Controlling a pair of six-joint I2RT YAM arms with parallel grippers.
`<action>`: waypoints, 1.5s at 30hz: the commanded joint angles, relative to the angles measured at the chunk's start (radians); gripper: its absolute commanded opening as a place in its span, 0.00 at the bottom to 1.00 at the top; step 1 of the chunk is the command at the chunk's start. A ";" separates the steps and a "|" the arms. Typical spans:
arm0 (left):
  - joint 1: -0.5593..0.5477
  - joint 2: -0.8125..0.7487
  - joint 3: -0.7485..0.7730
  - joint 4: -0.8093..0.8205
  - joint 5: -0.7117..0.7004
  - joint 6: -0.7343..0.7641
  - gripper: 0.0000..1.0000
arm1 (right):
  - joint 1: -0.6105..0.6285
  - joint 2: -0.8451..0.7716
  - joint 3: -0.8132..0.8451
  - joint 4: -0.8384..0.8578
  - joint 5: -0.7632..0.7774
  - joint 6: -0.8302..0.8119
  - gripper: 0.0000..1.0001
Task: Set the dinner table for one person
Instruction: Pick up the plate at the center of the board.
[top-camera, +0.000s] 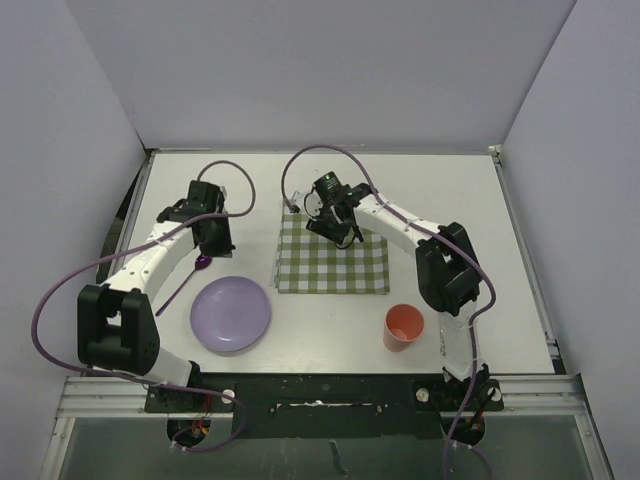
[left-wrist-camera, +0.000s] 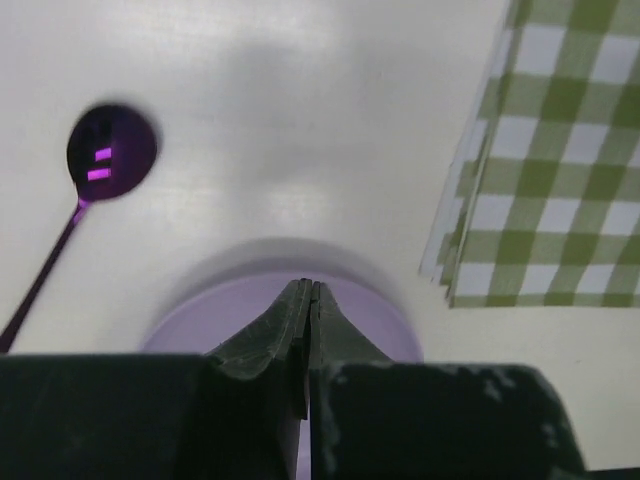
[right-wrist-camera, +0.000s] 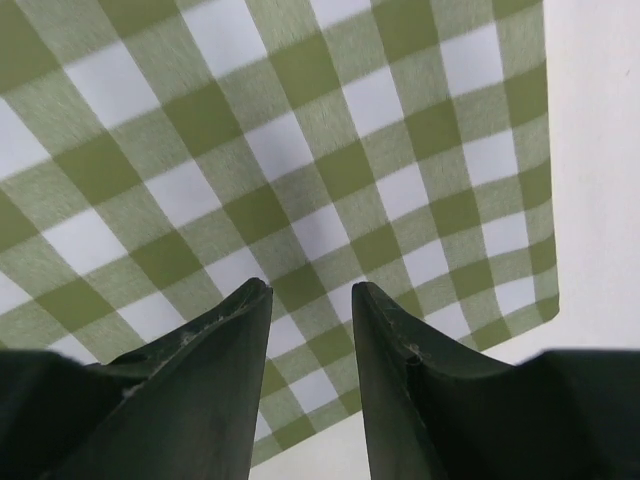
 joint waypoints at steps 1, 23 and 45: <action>0.045 -0.166 -0.096 -0.131 0.022 -0.134 0.00 | -0.047 -0.102 -0.024 0.056 0.060 -0.012 0.39; 0.201 -0.301 -0.354 -0.248 -0.087 -0.599 0.50 | -0.256 -0.137 0.027 0.051 -0.076 -0.037 0.38; 0.224 -0.319 -0.515 -0.341 -0.283 -0.802 0.51 | -0.301 -0.120 0.002 0.073 -0.168 0.000 0.38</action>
